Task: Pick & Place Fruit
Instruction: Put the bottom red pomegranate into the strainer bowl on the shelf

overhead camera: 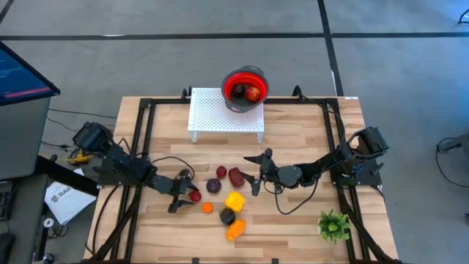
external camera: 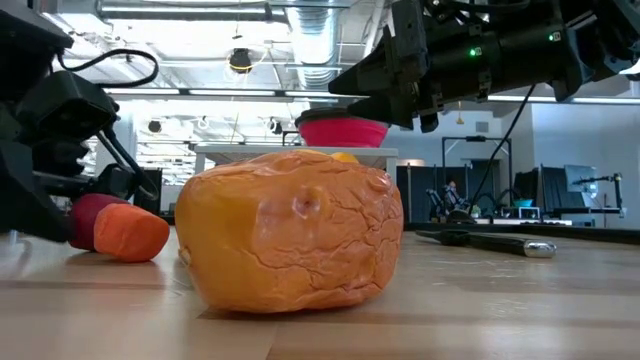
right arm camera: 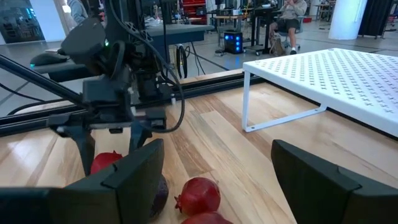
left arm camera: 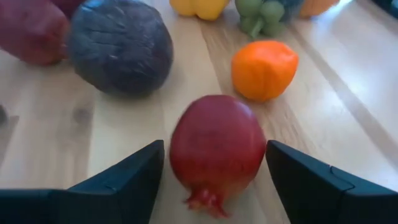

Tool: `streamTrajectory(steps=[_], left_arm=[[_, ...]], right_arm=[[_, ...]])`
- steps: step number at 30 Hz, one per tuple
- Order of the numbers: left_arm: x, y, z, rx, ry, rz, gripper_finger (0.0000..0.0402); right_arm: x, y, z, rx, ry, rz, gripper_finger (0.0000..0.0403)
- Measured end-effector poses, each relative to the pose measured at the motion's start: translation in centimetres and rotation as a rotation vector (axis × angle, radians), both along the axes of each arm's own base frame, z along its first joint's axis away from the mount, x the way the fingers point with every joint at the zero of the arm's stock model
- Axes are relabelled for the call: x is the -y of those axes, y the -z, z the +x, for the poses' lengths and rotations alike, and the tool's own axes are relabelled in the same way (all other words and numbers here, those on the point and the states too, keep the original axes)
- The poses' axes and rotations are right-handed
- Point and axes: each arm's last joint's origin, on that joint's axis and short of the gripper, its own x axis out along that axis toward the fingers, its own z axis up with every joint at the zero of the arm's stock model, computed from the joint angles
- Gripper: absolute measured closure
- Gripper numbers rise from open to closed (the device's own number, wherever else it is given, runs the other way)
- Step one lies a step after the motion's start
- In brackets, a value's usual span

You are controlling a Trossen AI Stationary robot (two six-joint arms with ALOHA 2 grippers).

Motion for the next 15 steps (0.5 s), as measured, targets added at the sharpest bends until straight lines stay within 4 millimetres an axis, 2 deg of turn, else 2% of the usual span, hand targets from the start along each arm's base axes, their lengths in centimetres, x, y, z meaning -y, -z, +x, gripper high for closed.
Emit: streamTrajectory(steps=[8, 15], left_arm=[[0.4, 0.2, 0.6, -0.014, 0.015, -0.003, 0.0196], [0.3, -1.3, 0.7, 0.046, -0.001, -0.107, 0.0222]], right_arm=[[0.2, 0.0, 0.0, 0.0, 0.005, 0.001, 0.0113], [0.2, 0.0, 0.0, 0.001, 0.006, 0.002, 0.0113]])
